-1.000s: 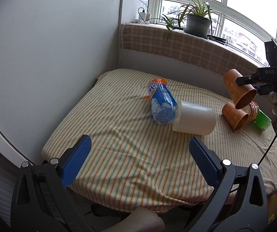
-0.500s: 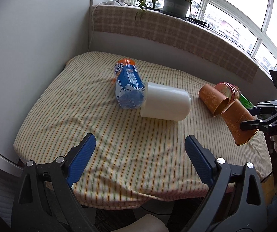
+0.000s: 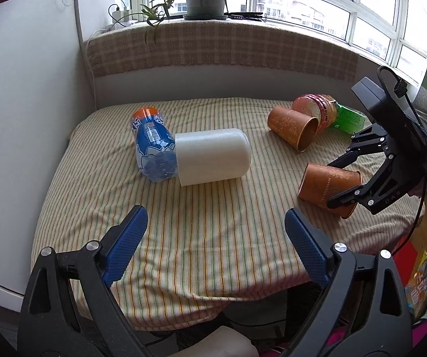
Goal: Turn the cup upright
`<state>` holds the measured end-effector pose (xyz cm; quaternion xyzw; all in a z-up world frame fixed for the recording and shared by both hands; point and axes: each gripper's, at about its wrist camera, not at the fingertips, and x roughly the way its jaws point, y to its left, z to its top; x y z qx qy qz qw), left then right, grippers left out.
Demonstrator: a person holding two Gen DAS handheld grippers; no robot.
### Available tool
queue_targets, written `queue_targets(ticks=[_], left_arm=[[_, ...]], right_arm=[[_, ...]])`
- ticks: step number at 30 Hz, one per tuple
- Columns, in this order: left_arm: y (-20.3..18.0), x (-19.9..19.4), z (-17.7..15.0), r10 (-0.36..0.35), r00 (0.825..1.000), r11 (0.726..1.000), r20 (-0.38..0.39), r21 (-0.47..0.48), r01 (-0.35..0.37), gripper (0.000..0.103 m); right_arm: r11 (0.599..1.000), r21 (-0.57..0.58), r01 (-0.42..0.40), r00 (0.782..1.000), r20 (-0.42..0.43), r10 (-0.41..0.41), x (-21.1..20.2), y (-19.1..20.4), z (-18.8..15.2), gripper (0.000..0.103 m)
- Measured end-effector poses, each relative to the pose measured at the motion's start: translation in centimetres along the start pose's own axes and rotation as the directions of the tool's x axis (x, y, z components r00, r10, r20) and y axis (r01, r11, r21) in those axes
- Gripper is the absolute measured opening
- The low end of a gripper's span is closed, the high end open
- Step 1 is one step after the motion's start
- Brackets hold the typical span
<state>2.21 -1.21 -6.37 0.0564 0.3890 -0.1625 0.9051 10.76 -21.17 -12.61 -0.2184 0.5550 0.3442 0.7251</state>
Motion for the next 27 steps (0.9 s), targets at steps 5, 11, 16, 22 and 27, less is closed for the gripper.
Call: queue_targets(ticks=[5,11,16,22,27], left_arm=[[-2.0,1.0,1.4,-0.002,1.000,0.991,-0.017,0.132,0.004,0.096],[-5.0,3.0,2.9,-0.064,0.994,0.948,-0.093,0.306,0.089,0.095],[-9.7,3.8,2.7,-0.133,0.981,0.798,-0.139,0.572,0.189,0.095],[-14.4,5.5,2.4,-0.124,0.967,0.577,-0.224,0.777,0.254,0.095],[-16.9,7.8,3.2,-0.073,0.954,0.466,-0.292,0.835,0.291,0.095]], right_arm=[[0.997,0.065,-0.032,0.994,0.111,0.025,-2.6,-0.4,-1.3,0.063],[0.960,0.260,-0.101,0.922,0.386,-0.008,-8.3,-0.9,-7.4,0.066],[0.883,0.446,-0.145,0.868,0.485,-0.103,-9.4,0.2,-15.3,0.067],[0.774,0.595,-0.216,0.842,0.515,-0.161,-8.9,2.2,-22.0,0.067],[0.719,0.652,-0.239,0.838,0.513,-0.187,-9.0,2.4,-24.9,0.067]])
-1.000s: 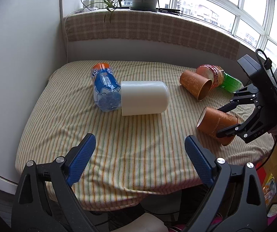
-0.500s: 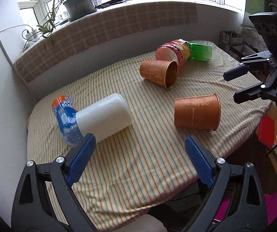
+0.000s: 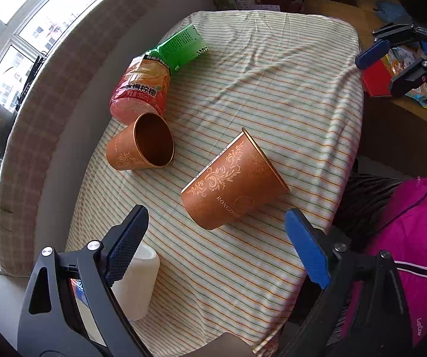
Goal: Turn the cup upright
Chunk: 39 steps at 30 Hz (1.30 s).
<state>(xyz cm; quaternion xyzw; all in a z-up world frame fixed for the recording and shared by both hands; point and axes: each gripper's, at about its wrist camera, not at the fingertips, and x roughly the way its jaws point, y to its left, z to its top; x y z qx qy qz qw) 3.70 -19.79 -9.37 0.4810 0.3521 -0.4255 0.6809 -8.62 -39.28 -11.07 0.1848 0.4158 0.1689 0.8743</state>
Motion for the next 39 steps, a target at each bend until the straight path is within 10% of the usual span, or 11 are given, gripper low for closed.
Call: queue_targets(ticks=[21,31,39], left_arm=[[-1.9,8.2,3.1,0.072,0.980,0.946,-0.184,0.324,-0.009,0.095],[-2.0,8.3,4.1,-0.018,0.989,0.961,-0.146,0.270,0.057,0.070],[0.4,7.5,3.5,-0.095,0.995,0.995,-0.032,0.010,0.096,0.066]], right_arm=[[0.990,0.133,0.043,0.998,0.037,-0.049,-2.6,-3.0,-1.5,0.067],[0.983,0.170,0.067,0.998,-0.001,-0.068,-1.4,-4.1,-1.5,0.067],[0.989,0.137,0.055,0.998,-0.012,-0.054,-0.3,-2.8,-0.9,0.067]])
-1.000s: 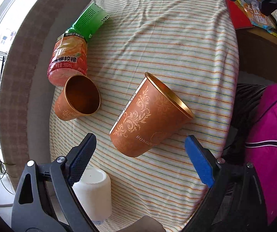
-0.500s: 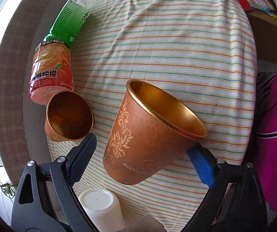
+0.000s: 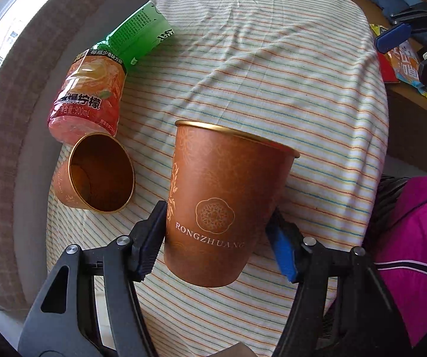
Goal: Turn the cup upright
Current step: 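Rotate the copper cup upright with the left tool and lower it onto the bed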
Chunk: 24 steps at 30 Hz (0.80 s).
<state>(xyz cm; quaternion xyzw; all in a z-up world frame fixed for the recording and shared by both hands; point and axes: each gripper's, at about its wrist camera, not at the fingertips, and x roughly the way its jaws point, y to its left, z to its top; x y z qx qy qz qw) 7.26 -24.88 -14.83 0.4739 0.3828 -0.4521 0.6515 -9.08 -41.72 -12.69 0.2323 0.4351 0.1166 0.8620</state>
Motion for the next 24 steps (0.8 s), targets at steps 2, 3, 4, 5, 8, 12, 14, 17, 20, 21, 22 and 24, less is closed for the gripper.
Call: queue_targets(ticks=[2,3,4,5,8,12,14,17,20,21,22,24], left_arm=[[1.1,-0.4,-0.7,-0.030,0.999,0.994,0.045,-0.102,0.035,0.066],[1.5,-0.5,-1.2,-0.031,0.997,0.989,0.071,-0.144,0.041,0.066],[1.8,-0.8,-1.6,-0.031,0.994,0.981,0.102,-0.188,0.049,0.066],[2.2,-1.1,-1.9,-0.031,0.990,0.970,0.134,-0.235,0.062,0.066],[3.2,-2.4,-3.6,-0.002,0.969,0.913,0.246,-0.395,0.102,0.066],[3.9,-2.9,-5.6,0.090,0.934,0.834,0.345,-0.539,0.119,0.066],[4.0,-2.7,-6.4,0.130,0.924,0.801,0.360,-0.587,0.116,0.066],[4.3,-1.9,-7.0,0.150,0.916,0.747,0.373,-0.650,0.142,0.066],[4.2,-1.2,-7.3,0.185,0.912,0.715,0.366,-0.686,0.130,0.066],[4.2,-1.1,-7.4,0.200,0.911,0.712,0.360,-0.693,0.117,0.066],[4.3,-1.0,-7.3,0.201,0.912,0.712,0.357,-0.693,0.114,0.066],[4.3,-0.9,-7.5,0.200,0.913,0.710,0.355,-0.695,0.114,0.066]], right_arm=[[1.000,-0.015,0.005,1.000,-0.003,-0.005,0.3,0.5,0.0,0.067],[1.000,-0.024,0.006,1.000,-0.004,-0.006,0.4,0.7,0.0,0.067],[1.000,-0.031,0.004,1.000,-0.005,-0.004,0.6,0.9,0.1,0.067],[0.999,-0.036,0.000,1.000,-0.007,0.000,0.7,1.1,0.2,0.067],[0.999,-0.045,-0.010,1.000,-0.007,0.010,1.0,1.5,0.4,0.067],[0.998,-0.054,-0.016,1.000,-0.020,0.015,1.6,2.0,0.5,0.067],[0.998,-0.058,-0.013,1.000,-0.025,0.011,1.8,2.3,0.5,0.067],[0.998,-0.060,-0.012,1.000,-0.025,0.010,2.1,2.7,0.6,0.067],[0.998,-0.068,-0.011,1.000,-0.020,0.009,2.2,3.2,0.6,0.067],[0.997,-0.070,-0.012,1.000,-0.021,0.011,2.2,3.3,0.6,0.067],[0.997,-0.072,-0.013,1.000,-0.022,0.011,2.3,3.5,0.6,0.067],[0.997,-0.079,-0.011,1.000,-0.022,0.009,2.3,3.7,0.6,0.067]])
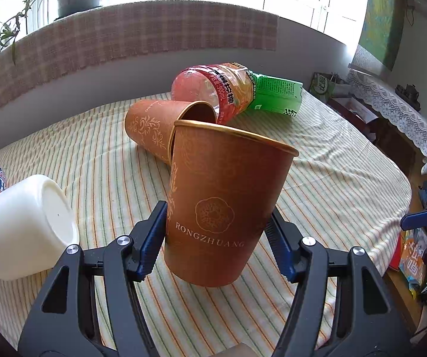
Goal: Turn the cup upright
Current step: 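Rotate the copper cup upright with the left tool and lower it onto the bed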
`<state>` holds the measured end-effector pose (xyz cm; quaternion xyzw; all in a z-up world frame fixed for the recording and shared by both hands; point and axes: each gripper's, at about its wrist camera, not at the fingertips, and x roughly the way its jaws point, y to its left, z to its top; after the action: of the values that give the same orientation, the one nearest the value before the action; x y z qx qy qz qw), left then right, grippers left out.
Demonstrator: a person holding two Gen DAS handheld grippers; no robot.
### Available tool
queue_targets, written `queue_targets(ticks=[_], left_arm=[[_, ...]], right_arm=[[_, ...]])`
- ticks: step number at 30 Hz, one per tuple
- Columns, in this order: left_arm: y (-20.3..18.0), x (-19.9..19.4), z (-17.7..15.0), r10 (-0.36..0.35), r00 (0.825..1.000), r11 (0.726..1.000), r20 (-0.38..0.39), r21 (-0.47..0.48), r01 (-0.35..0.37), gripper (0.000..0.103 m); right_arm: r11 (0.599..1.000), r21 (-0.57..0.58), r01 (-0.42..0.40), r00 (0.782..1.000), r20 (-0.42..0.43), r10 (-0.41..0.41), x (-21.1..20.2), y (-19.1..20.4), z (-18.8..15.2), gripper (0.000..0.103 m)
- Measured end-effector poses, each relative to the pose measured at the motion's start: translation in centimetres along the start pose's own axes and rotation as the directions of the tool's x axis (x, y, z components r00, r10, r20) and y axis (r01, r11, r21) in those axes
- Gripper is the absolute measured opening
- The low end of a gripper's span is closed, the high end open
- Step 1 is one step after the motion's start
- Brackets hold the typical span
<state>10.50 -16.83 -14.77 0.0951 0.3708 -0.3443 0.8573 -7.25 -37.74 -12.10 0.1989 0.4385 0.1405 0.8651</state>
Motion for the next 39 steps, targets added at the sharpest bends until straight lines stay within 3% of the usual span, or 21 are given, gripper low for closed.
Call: queue_targets(ticks=[22,27,39], left_arm=[[1.0,-2.1,-2.7,-0.008,0.998,1.000,-0.054,-0.024,0.007,0.062],[1.3,-2.7,-2.9,-0.036,0.997,0.999,-0.067,-0.043,0.033,0.079],[2.8,-5.0,-5.0,0.004,0.995,0.998,-0.100,-0.067,-0.010,0.081]], right_arm=[[0.998,-0.069,-0.004,1.000,0.015,0.005,1.4,3.6,1.3,0.067],[0.997,-0.079,-0.006,1.000,0.020,0.008,1.7,4.3,1.4,0.067],[0.995,-0.100,0.023,0.999,0.036,-0.019,2.2,5.4,1.9,0.067]])
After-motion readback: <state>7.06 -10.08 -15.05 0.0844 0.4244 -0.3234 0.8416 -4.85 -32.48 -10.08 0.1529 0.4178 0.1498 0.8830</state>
